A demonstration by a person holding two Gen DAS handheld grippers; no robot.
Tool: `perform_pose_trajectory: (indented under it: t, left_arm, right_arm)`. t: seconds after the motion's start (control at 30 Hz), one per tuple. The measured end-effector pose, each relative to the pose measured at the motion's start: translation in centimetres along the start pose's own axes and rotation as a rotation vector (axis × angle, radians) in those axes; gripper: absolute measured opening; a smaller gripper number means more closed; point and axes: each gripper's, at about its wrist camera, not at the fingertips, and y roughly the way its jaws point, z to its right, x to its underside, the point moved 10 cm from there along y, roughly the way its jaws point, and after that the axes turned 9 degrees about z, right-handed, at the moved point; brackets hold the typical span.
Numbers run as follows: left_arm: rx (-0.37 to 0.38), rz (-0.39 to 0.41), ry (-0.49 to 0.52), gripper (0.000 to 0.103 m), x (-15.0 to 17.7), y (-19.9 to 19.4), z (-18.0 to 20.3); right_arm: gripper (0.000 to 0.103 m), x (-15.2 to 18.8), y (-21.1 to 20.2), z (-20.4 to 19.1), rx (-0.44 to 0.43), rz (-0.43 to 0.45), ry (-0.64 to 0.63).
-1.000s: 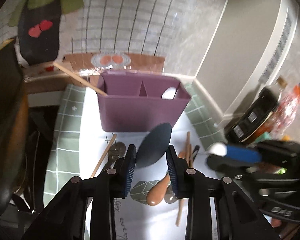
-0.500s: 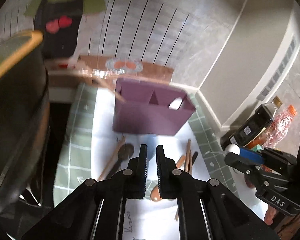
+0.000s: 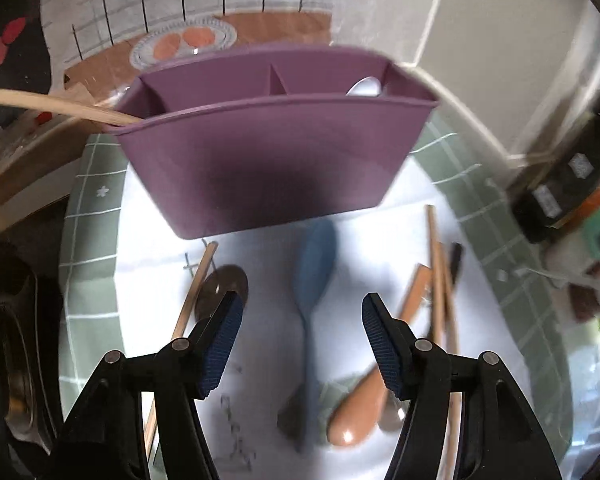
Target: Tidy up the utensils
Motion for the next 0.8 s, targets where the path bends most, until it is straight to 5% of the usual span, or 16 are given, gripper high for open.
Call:
perform_pose_trajectory:
  t: [0.2, 0.37, 0.5, 0.8]
  left_arm:
    - [-0.032, -0.068, 0.007, 0.061, -0.2, 3.7, 0.0]
    - [-0.074, -0.045, -0.02, 0.054, -1.1, 4.7, -0.8]
    - [-0.089, -0.016, -0.002, 0.035, -1.2, 4.6, -1.0]
    - [-0.105, 0.026, -0.007, 0.034, 0.2, 2.1, -1.8]
  right_arm:
    - [0.019, 0.2, 0.8, 0.6, -0.011, -0.013, 0.007]
    - [0.019, -0.1, 1.5, 0.7, -0.02, -0.015, 0.002]
    - [0.019, -0.2, 2.0, 0.7, -0.027, -0.02, 0.004]
    - [0.019, -0.4, 2.7, -0.4, -0.044, -0.028, -0.01]
